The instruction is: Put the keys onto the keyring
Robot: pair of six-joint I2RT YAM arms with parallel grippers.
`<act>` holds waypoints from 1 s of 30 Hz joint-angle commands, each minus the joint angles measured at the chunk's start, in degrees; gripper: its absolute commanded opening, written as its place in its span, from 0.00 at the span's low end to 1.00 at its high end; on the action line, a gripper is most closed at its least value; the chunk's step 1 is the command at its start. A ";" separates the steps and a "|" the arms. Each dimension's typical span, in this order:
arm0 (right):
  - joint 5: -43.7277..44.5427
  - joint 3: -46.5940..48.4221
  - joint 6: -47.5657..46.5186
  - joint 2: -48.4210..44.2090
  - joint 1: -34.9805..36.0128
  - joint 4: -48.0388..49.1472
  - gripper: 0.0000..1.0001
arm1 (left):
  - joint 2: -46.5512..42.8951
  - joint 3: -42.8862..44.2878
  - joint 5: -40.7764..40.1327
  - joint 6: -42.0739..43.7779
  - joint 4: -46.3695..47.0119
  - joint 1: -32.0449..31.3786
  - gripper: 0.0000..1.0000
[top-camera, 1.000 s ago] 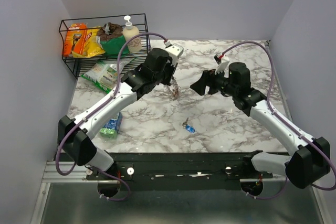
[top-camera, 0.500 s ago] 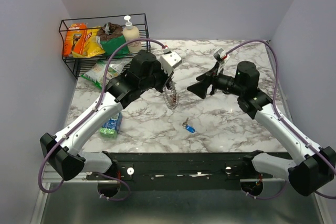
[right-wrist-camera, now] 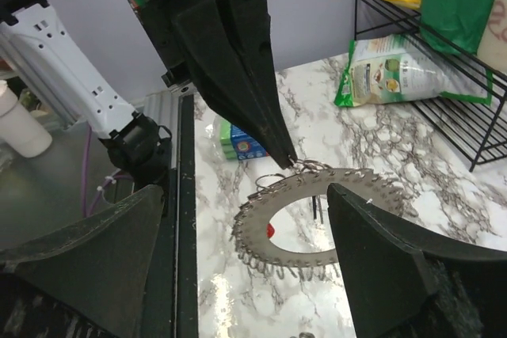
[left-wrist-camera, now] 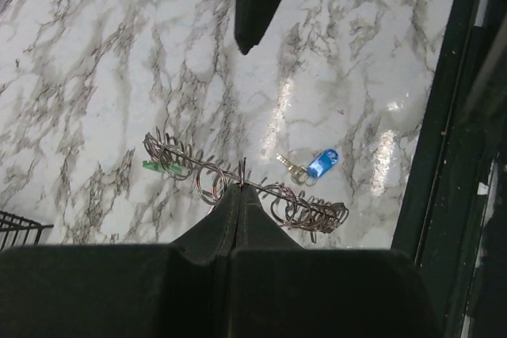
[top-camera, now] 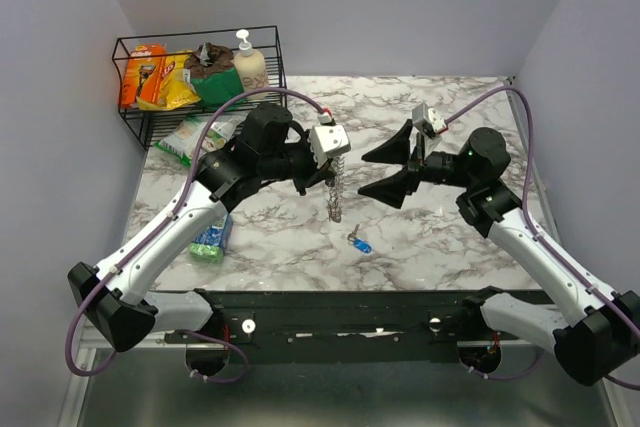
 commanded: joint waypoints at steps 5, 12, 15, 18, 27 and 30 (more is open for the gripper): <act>-5.08 0.49 2.30 3.34 0.10 5.02 0.85 | -0.53 -0.35 14.00 4.47 -2.14 -0.33 0.00; -6.30 1.37 2.83 6.68 1.95 5.46 0.72 | 1.58 1.58 17.61 4.83 -4.43 -0.25 0.00; -7.00 1.37 2.91 7.47 3.00 5.90 0.69 | 1.49 1.50 18.23 4.47 -3.82 -0.25 0.00; -7.01 0.67 3.35 7.38 3.44 6.95 0.68 | 0.70 0.80 18.32 3.86 -2.59 -0.16 0.00; -7.79 -0.47 3.44 7.47 3.53 8.01 0.63 | -0.97 -0.79 19.37 2.36 0.57 0.19 0.00; -7.62 -0.74 2.22 7.47 3.53 6.61 0.61 | -1.06 -0.70 19.81 2.54 0.31 0.28 0.00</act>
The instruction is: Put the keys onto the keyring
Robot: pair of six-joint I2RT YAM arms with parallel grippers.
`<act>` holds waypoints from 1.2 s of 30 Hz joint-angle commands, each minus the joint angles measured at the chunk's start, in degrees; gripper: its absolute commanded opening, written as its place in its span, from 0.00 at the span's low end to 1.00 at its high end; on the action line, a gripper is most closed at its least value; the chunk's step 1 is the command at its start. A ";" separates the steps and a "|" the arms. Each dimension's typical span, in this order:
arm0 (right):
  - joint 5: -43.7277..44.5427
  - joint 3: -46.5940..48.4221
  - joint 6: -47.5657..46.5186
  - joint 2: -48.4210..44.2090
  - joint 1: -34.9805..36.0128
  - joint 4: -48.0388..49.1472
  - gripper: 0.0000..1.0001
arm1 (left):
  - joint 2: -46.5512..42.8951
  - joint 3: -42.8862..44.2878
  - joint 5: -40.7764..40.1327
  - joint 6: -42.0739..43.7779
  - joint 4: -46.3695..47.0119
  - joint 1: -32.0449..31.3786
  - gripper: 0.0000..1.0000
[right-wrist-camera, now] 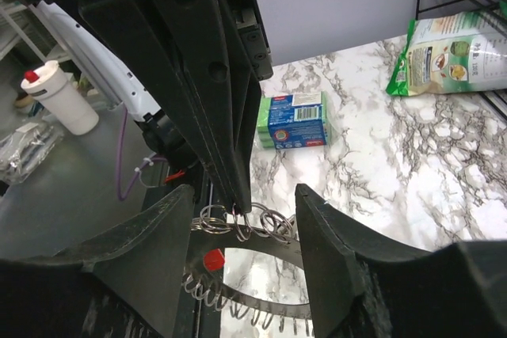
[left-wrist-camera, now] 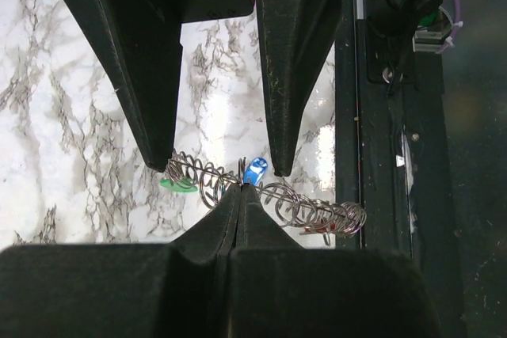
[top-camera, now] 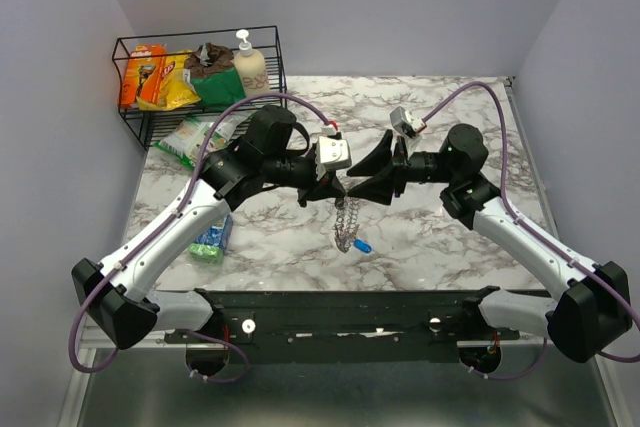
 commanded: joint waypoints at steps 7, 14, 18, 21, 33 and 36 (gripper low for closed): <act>-1.26 -1.24 -2.47 -0.88 0.40 -1.43 0.56 | -2.94 -0.66 3.07 -0.57 3.31 0.61 0.00; -0.99 -1.68 -4.14 -1.23 0.32 -3.89 0.55 | -3.47 -0.75 3.25 -0.48 3.31 0.61 0.00; -0.99 -1.59 -4.32 -1.15 0.40 -4.42 0.51 | -3.38 -0.84 3.86 -0.92 3.66 0.79 0.00; -0.82 -1.42 -4.14 -0.80 0.23 -4.42 0.44 | -3.38 -0.75 3.95 -0.92 3.66 0.79 0.00; -1.17 -0.63 -3.26 0.26 0.40 -4.07 0.01 | -3.03 -0.75 3.86 -1.09 3.66 0.79 0.00; -0.64 -0.63 -3.09 0.26 0.32 -4.15 0.01 | -3.21 -0.75 2.99 -1.53 4.19 0.70 0.00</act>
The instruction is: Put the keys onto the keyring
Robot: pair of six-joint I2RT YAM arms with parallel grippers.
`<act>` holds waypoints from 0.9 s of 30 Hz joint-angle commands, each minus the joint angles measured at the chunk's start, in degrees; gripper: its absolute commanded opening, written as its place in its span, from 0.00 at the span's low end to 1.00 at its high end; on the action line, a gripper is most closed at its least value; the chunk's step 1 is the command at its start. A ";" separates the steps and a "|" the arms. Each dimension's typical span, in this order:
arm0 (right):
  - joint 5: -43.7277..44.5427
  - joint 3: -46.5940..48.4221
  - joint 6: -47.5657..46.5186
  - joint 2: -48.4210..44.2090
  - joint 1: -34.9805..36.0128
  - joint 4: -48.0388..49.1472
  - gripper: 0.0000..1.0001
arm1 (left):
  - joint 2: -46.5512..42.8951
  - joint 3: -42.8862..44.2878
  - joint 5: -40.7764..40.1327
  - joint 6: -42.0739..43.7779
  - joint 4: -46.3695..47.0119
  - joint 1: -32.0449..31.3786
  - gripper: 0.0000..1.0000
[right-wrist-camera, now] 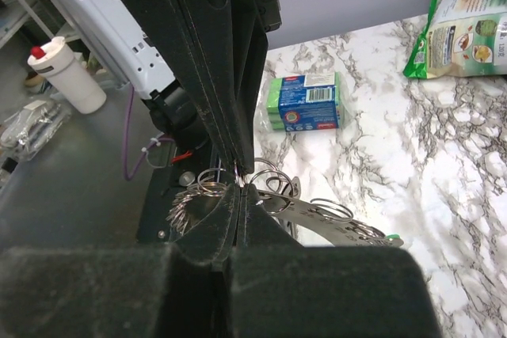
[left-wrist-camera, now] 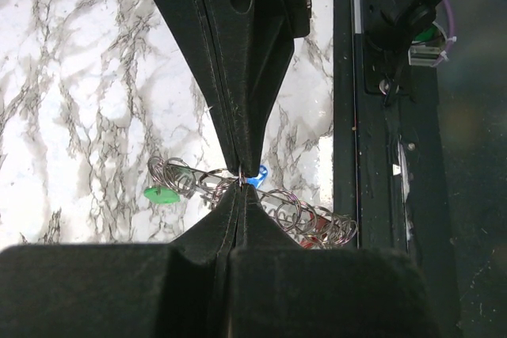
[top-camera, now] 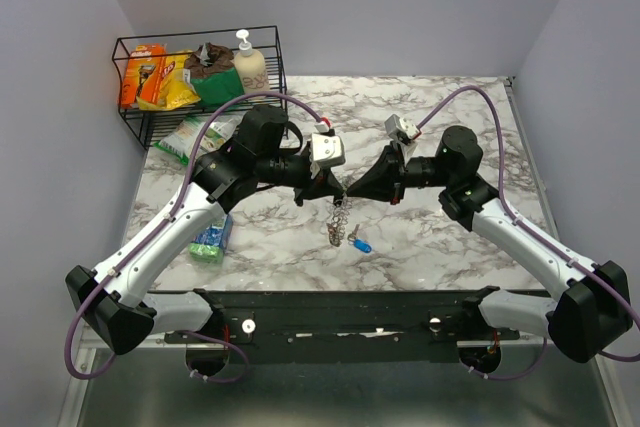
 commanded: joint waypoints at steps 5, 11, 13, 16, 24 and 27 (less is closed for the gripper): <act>1.59 -0.65 0.81 -0.40 0.25 0.92 0.01 | -2.53 -0.90 -0.61 -1.34 4.63 0.02 0.16; 2.29 -1.71 2.04 -1.80 0.25 3.21 0.01 | -7.18 -4.85 -4.21 -6.69 13.06 1.78 0.68; 2.47 -1.45 1.43 -1.81 0.25 2.16 0.01 | -8.51 -6.52 -4.22 -8.19 16.04 3.36 0.79; 2.73 -0.83 -0.07 -2.07 0.25 -0.21 0.01 | -9.48 -6.88 -2.38 -9.86 16.68 5.64 0.82; 4.58 2.86 -6.48 -2.24 0.25 -11.71 0.01 | -4.04 -1.35 2.81 -6.18 7.72 6.35 0.79; 5.72 4.26 -8.77 -2.33 0.25 -15.75 0.01 | -2.54 0.06 3.60 -5.65 5.52 6.35 0.77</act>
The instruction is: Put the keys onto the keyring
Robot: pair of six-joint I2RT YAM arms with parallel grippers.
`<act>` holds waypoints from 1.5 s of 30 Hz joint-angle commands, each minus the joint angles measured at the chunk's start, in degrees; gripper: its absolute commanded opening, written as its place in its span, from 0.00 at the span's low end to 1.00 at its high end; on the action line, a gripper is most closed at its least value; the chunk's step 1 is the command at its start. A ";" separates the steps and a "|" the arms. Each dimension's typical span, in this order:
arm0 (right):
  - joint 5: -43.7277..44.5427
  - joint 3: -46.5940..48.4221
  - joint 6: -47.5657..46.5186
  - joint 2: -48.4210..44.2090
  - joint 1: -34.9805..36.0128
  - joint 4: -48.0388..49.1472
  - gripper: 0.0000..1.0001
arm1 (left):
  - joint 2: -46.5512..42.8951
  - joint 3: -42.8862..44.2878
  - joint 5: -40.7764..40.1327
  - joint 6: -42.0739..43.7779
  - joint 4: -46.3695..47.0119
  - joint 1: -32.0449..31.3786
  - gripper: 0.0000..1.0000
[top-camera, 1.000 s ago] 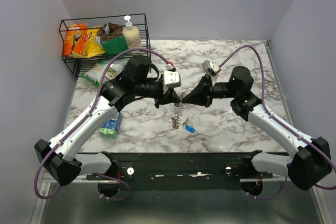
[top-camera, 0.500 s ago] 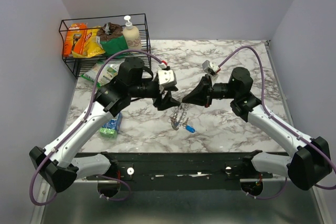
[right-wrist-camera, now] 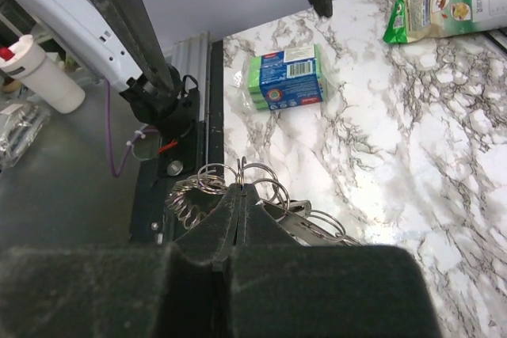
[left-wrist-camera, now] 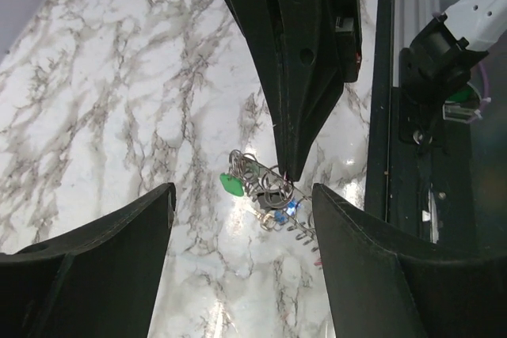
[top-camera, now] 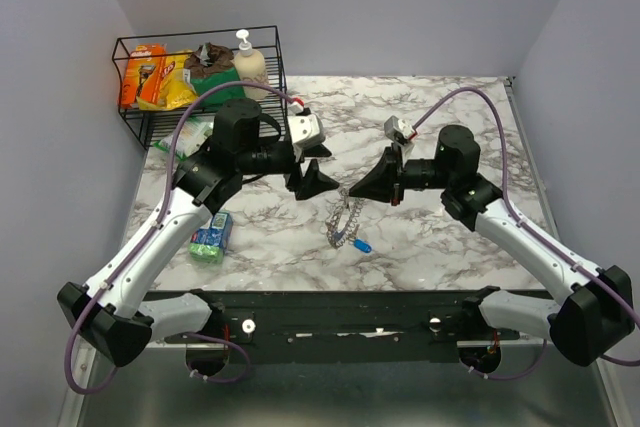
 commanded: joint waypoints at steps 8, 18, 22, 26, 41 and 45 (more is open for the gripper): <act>1.72 2.80 -5.29 -2.62 0.16 -5.77 0.01 | 1.18 3.23 3.80 1.98 -5.31 0.10 0.72; 3.48 -9.41 12.29 -8.86 0.25 29.89 0.01 | -0.93 0.42 2.22 1.46 -2.41 0.10 0.71; 1.37 -10.21 14.75 -9.30 0.16 35.45 0.01 | -1.46 -0.54 1.78 1.37 -1.70 0.10 0.70; 0.23 -12.05 18.61 -9.57 0.16 44.14 0.01 | -1.90 -1.16 1.43 1.81 -1.44 0.10 0.69; -6.44 -9.86 50.96 1.14 0.16 86.44 0.01 | -3.57 -2.57 0.55 2.95 -1.09 0.19 0.68; -7.60 -8.01 52.55 1.42 0.16 86.26 0.01 | -3.92 -2.57 0.64 2.86 -1.26 0.10 0.68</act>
